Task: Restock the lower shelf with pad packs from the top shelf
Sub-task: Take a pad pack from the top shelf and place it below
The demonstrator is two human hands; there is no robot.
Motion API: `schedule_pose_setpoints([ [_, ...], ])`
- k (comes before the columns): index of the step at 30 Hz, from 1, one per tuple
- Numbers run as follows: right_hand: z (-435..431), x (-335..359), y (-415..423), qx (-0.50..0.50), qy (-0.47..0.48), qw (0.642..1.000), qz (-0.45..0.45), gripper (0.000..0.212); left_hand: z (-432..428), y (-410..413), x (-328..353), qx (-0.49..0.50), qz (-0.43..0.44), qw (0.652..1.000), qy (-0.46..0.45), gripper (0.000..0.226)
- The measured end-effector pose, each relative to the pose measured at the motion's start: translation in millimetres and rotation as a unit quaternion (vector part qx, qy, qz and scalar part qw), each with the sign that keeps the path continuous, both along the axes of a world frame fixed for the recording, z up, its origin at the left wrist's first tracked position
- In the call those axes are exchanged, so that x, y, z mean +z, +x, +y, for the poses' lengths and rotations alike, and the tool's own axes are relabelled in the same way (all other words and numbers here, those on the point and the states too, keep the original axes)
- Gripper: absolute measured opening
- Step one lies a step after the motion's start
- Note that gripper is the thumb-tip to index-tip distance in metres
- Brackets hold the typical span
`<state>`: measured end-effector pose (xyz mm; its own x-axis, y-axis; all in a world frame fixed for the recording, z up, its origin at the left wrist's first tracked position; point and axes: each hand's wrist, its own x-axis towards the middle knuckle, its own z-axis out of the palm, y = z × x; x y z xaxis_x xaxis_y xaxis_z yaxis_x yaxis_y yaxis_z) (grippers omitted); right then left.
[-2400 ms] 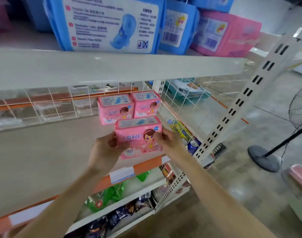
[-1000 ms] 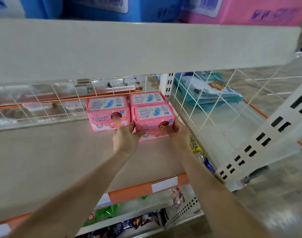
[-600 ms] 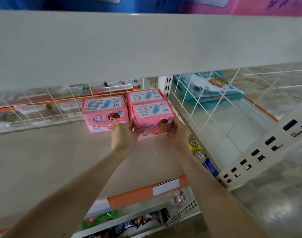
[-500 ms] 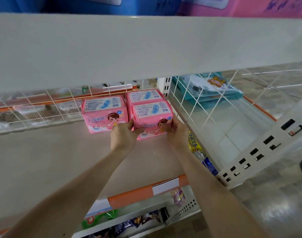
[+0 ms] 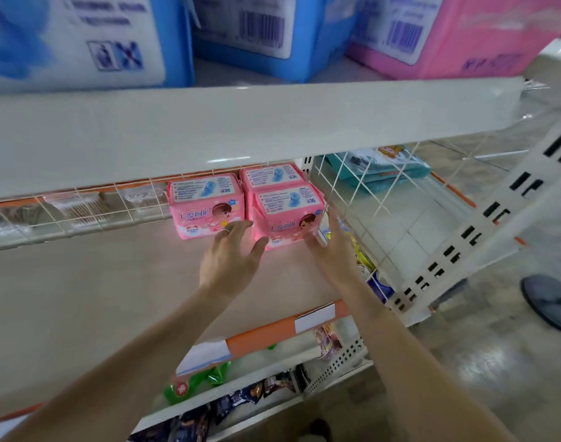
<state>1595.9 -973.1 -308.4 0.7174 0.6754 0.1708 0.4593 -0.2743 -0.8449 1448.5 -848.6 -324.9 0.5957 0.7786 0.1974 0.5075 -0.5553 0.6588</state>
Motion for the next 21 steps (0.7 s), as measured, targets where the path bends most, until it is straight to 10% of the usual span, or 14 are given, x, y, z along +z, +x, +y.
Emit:
schedule_pose_setpoints([
  [21,-99.7,48.2,-69.1,0.1,-0.037,0.983,-0.152,0.079,-88.3,-83.6,43.8,-0.05,0.006,0.983,0.175,0.07],
])
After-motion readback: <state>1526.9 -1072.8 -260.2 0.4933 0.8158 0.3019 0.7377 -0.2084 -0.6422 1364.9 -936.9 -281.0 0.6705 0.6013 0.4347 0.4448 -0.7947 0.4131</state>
